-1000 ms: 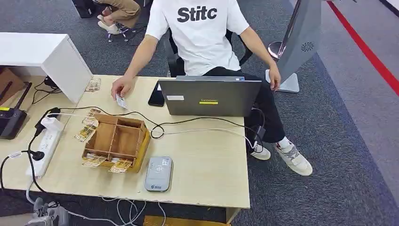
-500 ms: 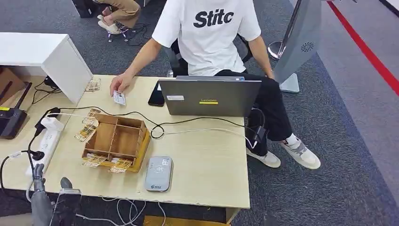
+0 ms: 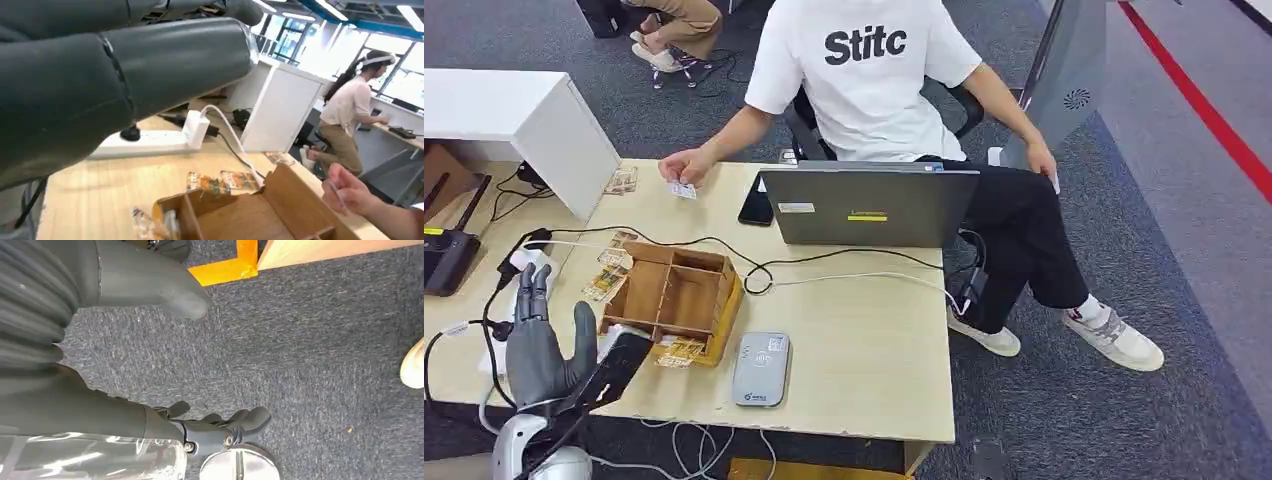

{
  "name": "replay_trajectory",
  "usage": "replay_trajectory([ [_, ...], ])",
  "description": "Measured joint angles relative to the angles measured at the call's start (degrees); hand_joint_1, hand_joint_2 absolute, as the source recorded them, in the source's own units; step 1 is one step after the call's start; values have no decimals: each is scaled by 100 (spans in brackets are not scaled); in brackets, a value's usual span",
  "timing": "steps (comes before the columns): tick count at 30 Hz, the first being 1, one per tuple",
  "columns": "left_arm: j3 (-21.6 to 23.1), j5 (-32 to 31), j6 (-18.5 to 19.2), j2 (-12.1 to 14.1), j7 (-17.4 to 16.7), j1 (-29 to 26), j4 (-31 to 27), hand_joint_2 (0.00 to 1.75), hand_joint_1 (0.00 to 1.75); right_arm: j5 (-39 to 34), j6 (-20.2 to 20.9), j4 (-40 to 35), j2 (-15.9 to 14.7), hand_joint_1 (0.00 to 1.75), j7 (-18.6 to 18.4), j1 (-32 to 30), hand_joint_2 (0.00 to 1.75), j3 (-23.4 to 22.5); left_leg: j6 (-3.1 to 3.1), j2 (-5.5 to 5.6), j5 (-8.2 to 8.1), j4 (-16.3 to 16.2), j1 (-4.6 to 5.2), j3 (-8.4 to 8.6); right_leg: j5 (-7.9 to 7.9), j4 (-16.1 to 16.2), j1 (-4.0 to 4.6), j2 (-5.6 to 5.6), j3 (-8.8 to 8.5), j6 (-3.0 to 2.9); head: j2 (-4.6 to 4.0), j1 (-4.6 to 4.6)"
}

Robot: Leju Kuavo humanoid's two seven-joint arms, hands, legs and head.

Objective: Pass the card to the sensor for recognition and then transmit it.

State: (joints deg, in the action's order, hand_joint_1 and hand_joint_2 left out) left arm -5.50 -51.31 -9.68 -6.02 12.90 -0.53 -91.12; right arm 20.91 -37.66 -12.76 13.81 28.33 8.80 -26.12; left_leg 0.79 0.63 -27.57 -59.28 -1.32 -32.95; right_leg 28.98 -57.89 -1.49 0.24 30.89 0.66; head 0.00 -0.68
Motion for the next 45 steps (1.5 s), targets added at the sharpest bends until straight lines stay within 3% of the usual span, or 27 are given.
replay_trajectory([
  [9,1002,-960,-195,661,-881,788,467,0,0,164,0,0,48,0,-59,101,175,0,3,-1,6,-1,0,-3,-5,-2,0,1,5,1,0,0],
  [10,1104,-1059,-212,720,-967,874,509,175,0,197,0,0,52,0,-61,114,175,0,3,-1,6,-1,0,-3,-5,-2,0,1,5,1,0,2],
  [27,2959,-2862,-547,1817,-2543,2498,1499,175,0,534,0,0,131,0,-164,298,175,61,5,0,28,-1,0,-25,-24,-5,0,2,28,4,0,2],
  [35,3746,-3485,-748,2272,-3376,3138,1668,175,0,639,0,0,160,0,-195,329,175,70,8,-2,34,-1,-1,-32,-31,-7,0,3,33,0,0,0],
  [36,3798,-3498,-787,2318,-3497,3177,1668,175,175,641,0,0,160,0,-195,330,175,70,8,-2,35,-1,-1,-32,-31,-8,0,4,33,0,0,2],
  [38,3838,-3509,-850,2413,-3636,3195,1646,175,175,641,0,-2,162,0,-192,330,175,70,8,-2,35,0,-1,-31,-31,-8,0,4,34,-1,0,4],
  [45,3838,-3509,-955,2569,-3524,3173,1619,175,175,639,0,-4,162,0,-177,330,175,70,10,1,37,1,-1,-37,-31,-9,1,2,36,0,0,0],
])
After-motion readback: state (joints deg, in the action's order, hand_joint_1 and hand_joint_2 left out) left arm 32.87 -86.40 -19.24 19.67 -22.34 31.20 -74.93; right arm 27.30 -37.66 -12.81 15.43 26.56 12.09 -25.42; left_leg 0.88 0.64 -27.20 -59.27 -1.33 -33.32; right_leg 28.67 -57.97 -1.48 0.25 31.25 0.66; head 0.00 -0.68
